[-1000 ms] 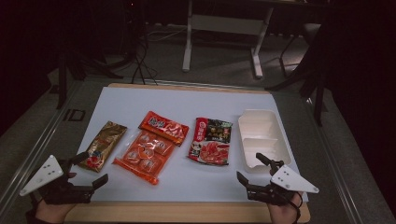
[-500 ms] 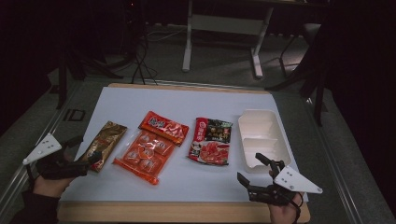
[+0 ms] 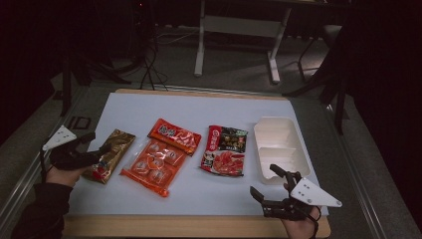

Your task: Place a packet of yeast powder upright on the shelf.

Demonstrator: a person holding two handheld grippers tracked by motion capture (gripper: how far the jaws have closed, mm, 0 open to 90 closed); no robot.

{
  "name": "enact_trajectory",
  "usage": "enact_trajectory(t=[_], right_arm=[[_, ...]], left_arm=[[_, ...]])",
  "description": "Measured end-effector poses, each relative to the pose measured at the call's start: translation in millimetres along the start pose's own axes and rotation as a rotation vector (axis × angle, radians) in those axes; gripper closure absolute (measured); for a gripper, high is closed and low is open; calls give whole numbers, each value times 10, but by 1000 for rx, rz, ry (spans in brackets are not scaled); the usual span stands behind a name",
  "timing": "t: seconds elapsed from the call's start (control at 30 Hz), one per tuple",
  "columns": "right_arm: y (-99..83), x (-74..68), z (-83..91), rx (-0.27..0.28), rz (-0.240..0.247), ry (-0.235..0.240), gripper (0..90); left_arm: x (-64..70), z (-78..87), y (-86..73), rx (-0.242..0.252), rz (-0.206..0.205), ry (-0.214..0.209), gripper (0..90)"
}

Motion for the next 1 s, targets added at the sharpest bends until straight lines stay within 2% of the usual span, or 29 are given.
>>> enact_trajectory(t=[0.1,0.3,0.33,0.43,0.57,0.73,0.83,1.0], right_arm=[[-7,-20,-26,-11,6,-8,108],[-14,-7,-25,-15,-10,-7,126],[-13,-7,-21,-14,-12,-5,126],[-14,-9,-19,-13,-10,-7,126],[-21,-9,-29,-19,-9,-5,126],[-28,-21,-33,-21,0,-2,135],[-32,-31,-42,-28,3,0,134],[-25,-44,-42,-34,-3,6,135]], left_arm=[[-84,-83,16,-27,-6,23,291],[-260,-243,66,-81,10,66,293],[-286,-268,72,-90,7,83,293],[-359,-340,76,-108,5,93,312],[-423,-422,51,-127,24,92,323],[-528,-559,-9,-154,53,111,347],[-609,-607,-17,-166,91,115,349],[-694,-696,-65,-208,95,124,368]])
Point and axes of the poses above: each handheld gripper's, and its own axes: z roughly backward along the jaws, y roughly out of its top, x roughly to its right, the point moved 1 cm from there along -z, roughly forward along the jaws, and after that the axes turned 9 degrees about -y, right-handed, at the moved point
